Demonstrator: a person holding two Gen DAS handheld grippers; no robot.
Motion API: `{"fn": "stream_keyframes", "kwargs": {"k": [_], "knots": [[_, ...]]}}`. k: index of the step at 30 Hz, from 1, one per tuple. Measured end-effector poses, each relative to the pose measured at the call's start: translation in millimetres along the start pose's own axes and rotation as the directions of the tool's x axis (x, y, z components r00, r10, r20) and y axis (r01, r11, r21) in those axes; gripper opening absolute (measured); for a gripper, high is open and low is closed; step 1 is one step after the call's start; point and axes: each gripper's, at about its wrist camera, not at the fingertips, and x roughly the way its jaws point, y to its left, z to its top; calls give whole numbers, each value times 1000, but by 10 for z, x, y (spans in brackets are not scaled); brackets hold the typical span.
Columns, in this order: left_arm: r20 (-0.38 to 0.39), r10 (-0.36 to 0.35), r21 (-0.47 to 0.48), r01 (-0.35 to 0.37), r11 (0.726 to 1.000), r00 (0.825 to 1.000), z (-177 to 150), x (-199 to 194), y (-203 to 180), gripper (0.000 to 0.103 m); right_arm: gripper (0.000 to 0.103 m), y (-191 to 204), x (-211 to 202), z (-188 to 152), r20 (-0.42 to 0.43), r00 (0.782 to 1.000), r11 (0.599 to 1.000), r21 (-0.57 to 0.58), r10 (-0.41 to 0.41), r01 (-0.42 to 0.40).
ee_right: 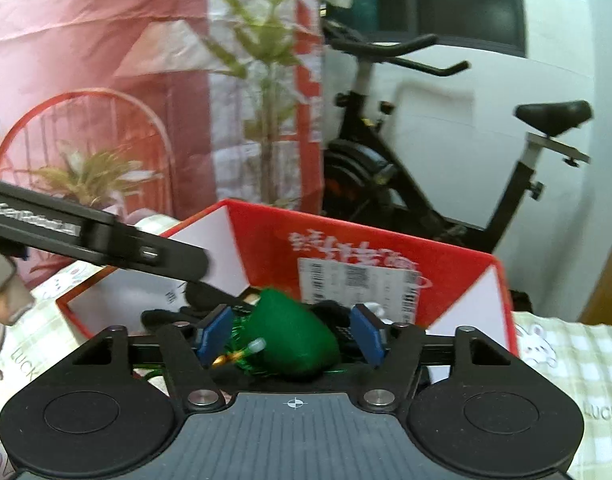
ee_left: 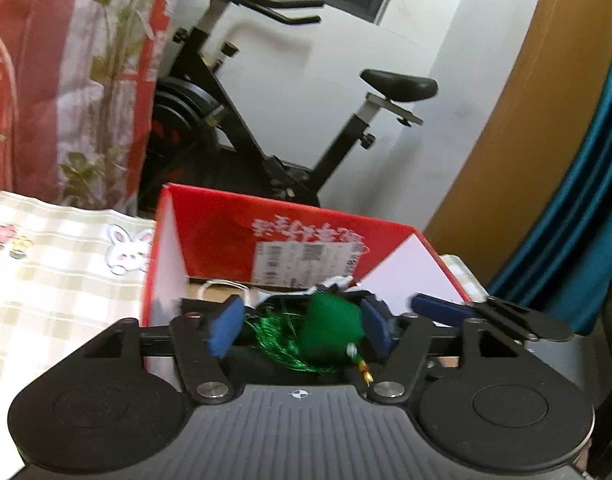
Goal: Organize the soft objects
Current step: 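Carry the green pouch into the red box and open both grippers, then lower both grippers onto the clear bag of green cables and close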
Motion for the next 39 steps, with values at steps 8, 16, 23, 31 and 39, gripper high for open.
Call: {"fn": "stream_keyframes", "kwargs": {"k": [8, 16, 23, 31, 39], "knots": [[33, 66, 72, -68, 995, 997, -90, -326, -44, 89, 91, -77, -358, -158, 49, 995, 995, 53, -87, 85], [50, 88, 89, -92, 992, 995, -285, -605, -122, 91, 96, 99, -630, -353, 53, 994, 995, -14, -95, 96], [34, 145, 125, -148, 981, 989, -613, -761, -224, 103, 102, 192, -891, -652, 76, 991, 993, 47, -107, 104], [-30, 159, 98, -156, 983, 987, -995, -629, -238, 103, 103, 191, -845, -1150, -23, 995, 991, 98, -92, 94], [-75, 195, 106, -186, 977, 978, -1331, -414, -273, 103, 102, 221, -712, -1467, -74, 987, 987, 57, -144, 148]]}}
